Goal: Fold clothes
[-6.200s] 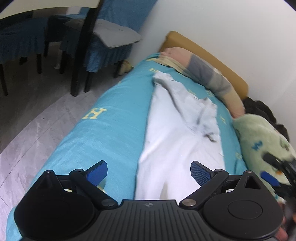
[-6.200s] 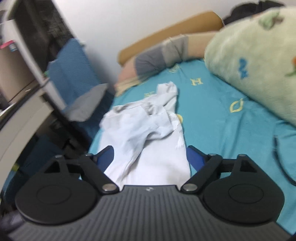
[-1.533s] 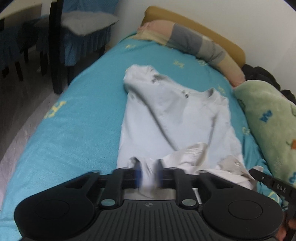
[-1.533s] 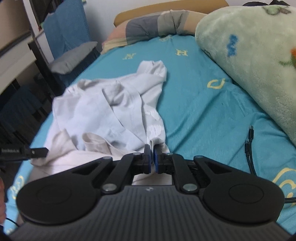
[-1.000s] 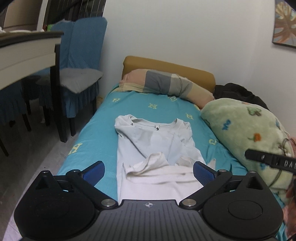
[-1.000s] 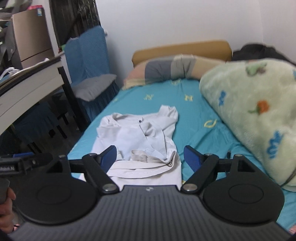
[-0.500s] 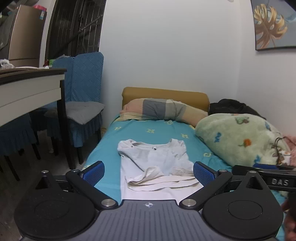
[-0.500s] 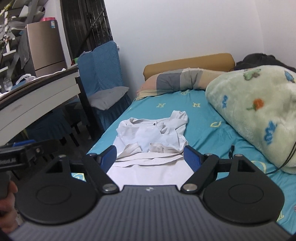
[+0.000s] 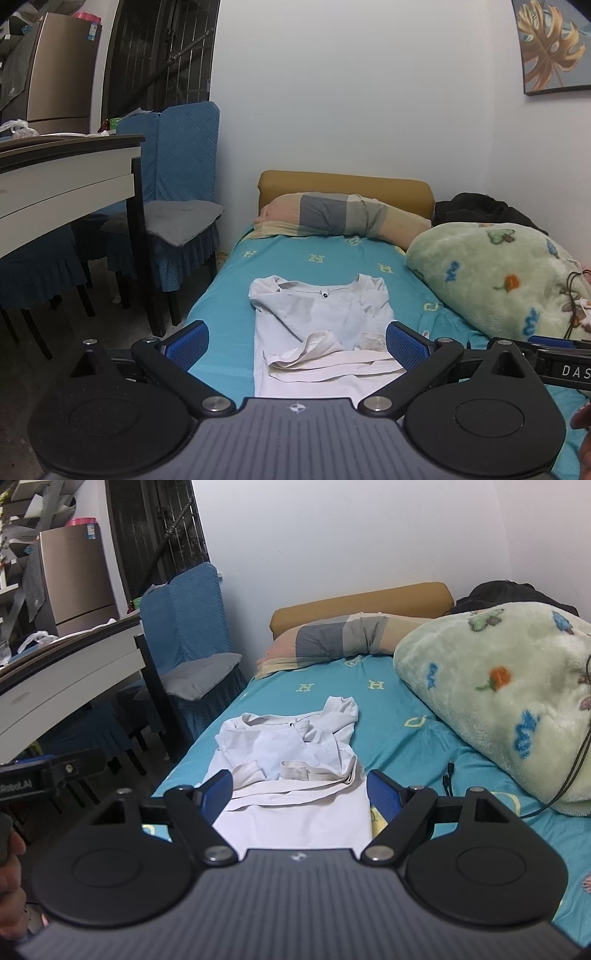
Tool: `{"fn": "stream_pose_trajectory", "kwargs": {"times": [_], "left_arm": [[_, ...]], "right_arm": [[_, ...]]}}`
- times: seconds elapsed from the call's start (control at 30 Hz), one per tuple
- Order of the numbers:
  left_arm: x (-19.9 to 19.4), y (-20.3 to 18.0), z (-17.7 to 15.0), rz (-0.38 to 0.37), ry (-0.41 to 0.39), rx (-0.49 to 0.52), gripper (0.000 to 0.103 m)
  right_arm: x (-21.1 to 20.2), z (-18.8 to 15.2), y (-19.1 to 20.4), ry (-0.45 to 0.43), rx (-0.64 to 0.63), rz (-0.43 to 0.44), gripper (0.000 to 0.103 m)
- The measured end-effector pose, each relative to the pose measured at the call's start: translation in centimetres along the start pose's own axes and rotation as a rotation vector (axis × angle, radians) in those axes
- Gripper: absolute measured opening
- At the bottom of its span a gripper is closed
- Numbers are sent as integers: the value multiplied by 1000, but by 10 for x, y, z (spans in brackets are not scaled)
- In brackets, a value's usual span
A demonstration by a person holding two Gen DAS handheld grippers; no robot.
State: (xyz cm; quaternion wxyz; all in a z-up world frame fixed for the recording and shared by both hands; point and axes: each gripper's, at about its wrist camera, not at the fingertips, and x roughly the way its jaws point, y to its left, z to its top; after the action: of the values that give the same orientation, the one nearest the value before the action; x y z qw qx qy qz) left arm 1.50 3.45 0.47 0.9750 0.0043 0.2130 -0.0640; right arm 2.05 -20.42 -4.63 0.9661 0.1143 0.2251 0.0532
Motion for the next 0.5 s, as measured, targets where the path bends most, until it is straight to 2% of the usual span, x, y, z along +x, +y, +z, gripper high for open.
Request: {"fn": "stream_pose_trajectory", "kwargs": {"times": [0.4, 0.5], "left_arm": [[2, -8, -4, 17, -2, 62, 103], [10, -7, -7, -27, 77, 43, 103]], "right_arm": [[1, -5, 9, -18, -60, -15, 81], [3, -6, 10, -16, -67, -18, 81]]}}
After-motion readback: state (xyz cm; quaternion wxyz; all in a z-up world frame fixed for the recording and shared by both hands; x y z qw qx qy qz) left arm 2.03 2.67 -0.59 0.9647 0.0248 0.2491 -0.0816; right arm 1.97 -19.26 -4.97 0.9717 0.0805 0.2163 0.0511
